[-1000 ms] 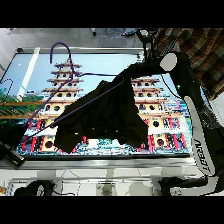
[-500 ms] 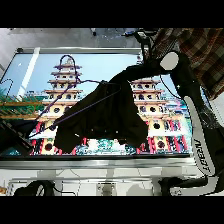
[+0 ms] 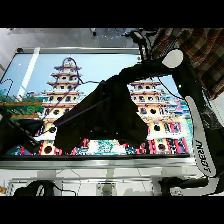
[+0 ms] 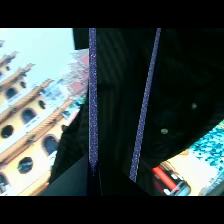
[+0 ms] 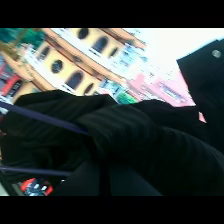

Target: Fold the clothes and pants, and hang the long-sleeved shirts on hangers.

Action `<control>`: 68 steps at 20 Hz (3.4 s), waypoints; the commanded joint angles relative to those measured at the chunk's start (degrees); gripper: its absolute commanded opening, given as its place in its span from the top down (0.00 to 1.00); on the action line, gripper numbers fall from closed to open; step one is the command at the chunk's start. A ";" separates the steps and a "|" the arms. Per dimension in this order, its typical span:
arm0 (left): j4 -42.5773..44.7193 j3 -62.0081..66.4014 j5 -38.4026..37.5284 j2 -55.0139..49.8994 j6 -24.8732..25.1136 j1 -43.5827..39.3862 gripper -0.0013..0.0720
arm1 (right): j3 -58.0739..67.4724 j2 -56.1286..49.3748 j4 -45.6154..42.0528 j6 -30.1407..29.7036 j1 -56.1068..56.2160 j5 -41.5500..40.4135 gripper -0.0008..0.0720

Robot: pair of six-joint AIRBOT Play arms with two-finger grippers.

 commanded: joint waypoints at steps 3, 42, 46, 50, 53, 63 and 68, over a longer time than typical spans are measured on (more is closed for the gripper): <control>-6.60 -8.35 -9.33 -0.02 3.45 -2.71 0.95 | 4.00 0.61 10.08 -1.57 1.99 6.97 0.94; -24.70 -24.30 -26.99 5.03 14.88 -13.27 0.95 | 4.39 -3.17 -7.82 -40.24 10.78 1.79 0.94; -24.52 -24.09 -27.63 5.88 9.55 -13.22 0.80 | 4.39 -0.76 -16.04 -35.01 10.69 0.59 0.94; -24.39 -21.57 -33.83 13.33 -1.49 -13.18 0.09 | 4.39 1.22 -22.64 -31.67 10.71 -0.72 0.94; -16.92 -19.87 -37.35 21.90 -6.43 -12.87 0.21 | 4.39 1.40 -26.69 -25.70 10.71 -4.46 0.94; -25.79 -29.62 -28.70 4.76 -8.20 -14.05 0.23 | 4.39 3.02 -19.67 -10.21 10.75 -2.84 0.94; -30.62 -26.27 -30.56 -12.50 7.85 -23.78 0.23 | 4.42 6.69 -16.63 -10.19 10.75 -2.86 0.94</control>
